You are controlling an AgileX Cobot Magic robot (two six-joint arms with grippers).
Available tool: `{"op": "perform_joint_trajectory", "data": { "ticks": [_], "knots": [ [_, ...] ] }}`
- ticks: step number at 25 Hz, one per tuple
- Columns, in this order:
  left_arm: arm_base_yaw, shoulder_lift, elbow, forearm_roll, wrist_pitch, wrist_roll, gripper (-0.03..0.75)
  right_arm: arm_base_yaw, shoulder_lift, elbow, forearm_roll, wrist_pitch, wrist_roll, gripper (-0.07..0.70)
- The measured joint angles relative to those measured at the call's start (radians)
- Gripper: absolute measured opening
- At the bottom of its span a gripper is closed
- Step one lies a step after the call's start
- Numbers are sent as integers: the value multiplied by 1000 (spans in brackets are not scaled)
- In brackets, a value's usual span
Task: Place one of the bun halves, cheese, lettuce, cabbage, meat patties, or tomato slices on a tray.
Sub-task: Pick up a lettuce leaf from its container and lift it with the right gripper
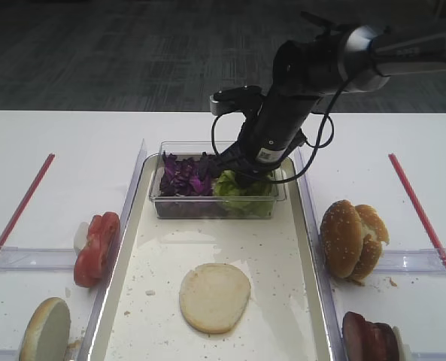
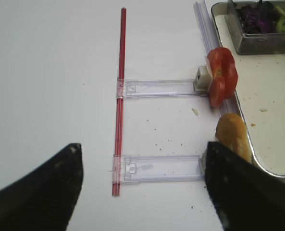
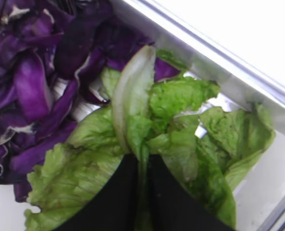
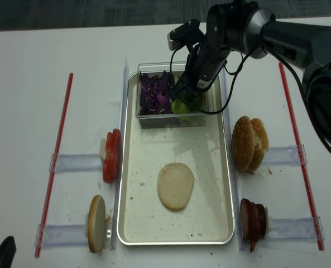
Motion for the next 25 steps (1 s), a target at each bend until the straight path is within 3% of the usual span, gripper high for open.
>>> {"op": "perform_joint_trajectory", "data": {
  "ticks": [5,8,25],
  "knots": [
    [0,0,0,0,0,0,490,0,0,-2,-4,11,0,98],
    [0,0,0,0,0,0,490,0,1,-30,-7,46,0,98],
    [0,0,0,0,0,0,490,0,1,-287,-17,359,29,97]
  ]
}}
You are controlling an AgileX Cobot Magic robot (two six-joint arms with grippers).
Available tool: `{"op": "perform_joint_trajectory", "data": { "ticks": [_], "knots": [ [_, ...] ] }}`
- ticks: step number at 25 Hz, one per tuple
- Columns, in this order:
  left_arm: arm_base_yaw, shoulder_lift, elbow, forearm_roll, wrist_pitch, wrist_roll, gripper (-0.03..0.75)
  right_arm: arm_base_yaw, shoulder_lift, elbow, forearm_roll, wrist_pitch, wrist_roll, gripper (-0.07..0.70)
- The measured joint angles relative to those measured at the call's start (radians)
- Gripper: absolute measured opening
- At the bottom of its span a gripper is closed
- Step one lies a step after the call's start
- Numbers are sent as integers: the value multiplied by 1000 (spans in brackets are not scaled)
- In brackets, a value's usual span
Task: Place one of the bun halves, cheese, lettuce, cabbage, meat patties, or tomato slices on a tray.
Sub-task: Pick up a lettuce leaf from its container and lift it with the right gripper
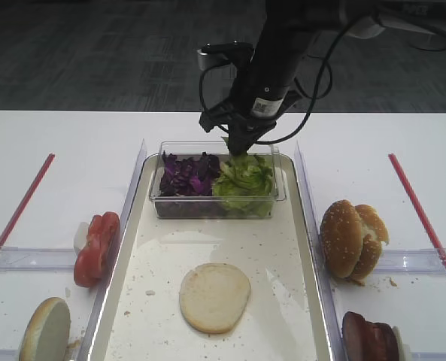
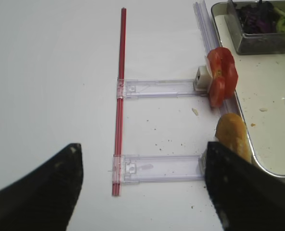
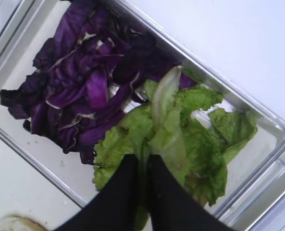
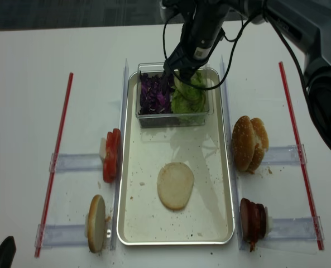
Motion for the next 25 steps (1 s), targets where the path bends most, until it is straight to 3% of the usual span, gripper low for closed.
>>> {"op": "perform_joint_trajectory", "data": {
  "ticks": [5,14,25],
  "knots": [
    [0,0,0,0,0,0,490,0,0,-55,-1,65,20,96],
    [0,0,0,0,0,0,490,0,0,-71,-2,124,27,94],
    [0,0,0,0,0,0,490,0,0,-71,58,130,71,90]
  ]
}}
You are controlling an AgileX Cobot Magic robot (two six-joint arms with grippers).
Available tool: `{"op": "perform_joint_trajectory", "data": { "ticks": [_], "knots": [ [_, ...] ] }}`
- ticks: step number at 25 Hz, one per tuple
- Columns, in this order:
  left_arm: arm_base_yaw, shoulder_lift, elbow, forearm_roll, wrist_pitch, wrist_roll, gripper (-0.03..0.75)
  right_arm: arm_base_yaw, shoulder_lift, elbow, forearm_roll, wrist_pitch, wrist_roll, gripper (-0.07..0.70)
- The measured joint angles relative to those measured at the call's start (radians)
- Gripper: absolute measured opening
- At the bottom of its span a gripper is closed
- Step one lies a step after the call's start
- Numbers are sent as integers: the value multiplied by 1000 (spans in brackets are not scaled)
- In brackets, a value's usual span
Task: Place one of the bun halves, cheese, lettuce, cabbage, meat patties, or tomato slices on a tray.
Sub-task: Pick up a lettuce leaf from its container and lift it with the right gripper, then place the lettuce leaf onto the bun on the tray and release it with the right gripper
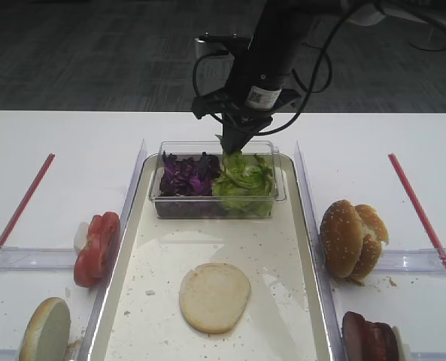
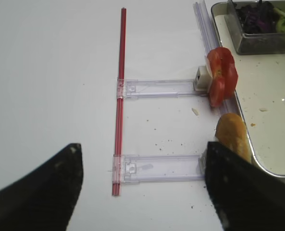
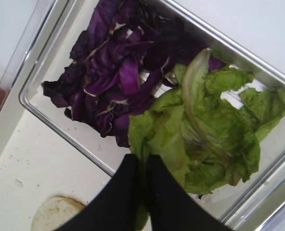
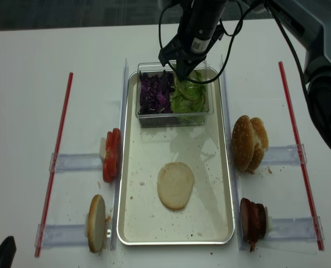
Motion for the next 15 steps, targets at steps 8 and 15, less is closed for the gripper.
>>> {"op": "perform_joint_trajectory", "data": {
  "ticks": [8,15],
  "knots": [
    [0,0,0,2,0,0,490,50,-13,0,-14,2,21,89],
    [0,0,0,2,0,0,490,125,-67,24,-87,4,60,89]
  ]
}}
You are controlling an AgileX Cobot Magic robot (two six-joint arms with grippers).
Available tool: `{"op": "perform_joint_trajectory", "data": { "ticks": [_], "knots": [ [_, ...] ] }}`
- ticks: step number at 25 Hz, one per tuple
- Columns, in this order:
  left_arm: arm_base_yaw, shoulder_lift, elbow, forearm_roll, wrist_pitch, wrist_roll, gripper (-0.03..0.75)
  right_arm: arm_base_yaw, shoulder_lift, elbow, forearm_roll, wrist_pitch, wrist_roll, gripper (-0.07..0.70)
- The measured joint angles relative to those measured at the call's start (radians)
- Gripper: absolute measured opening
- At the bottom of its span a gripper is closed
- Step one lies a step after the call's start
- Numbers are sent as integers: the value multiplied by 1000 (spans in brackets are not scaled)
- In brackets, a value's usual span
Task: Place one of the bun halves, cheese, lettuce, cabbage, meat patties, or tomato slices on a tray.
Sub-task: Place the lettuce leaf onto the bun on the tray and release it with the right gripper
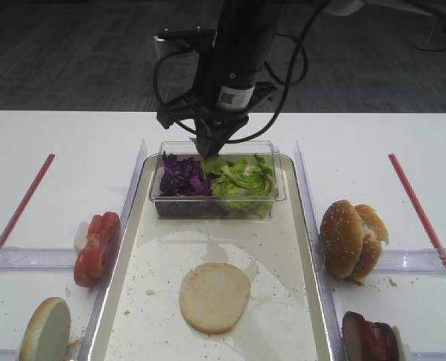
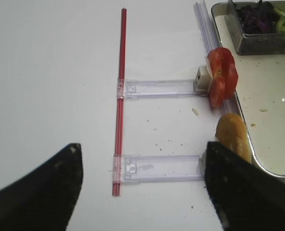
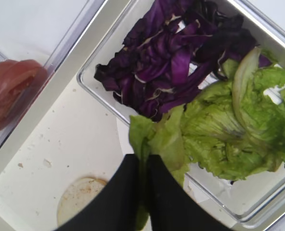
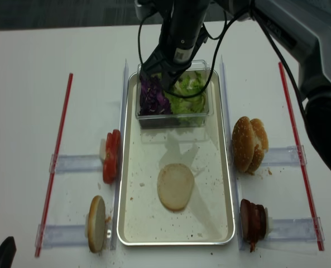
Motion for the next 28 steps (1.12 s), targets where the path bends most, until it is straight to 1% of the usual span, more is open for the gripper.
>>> {"op": "perform_joint_trajectory", "data": {
  "ticks": [4,6,12,16,19,22,25,28],
  "knots": [
    [0,0,0,0,0,0,490,8,-61,48,-9,5,21,89],
    [0,0,0,0,0,0,490,8,-97,89,-9,5,26,89],
    [0,0,0,0,0,0,490,8,-233,266,19,3,27,89],
    [0,-2,0,0,0,0,490,27,-311,384,28,3,25,89],
    [0,-2,0,0,0,0,490,68,-345,455,31,1,25,89],
    [0,-2,0,0,0,0,490,116,-361,499,32,1,24,89],
    [0,-2,0,0,0,0,490,166,-362,525,34,-1,24,89],
    [0,-2,0,0,0,0,490,208,-362,529,38,-1,24,89]
  ]
}}
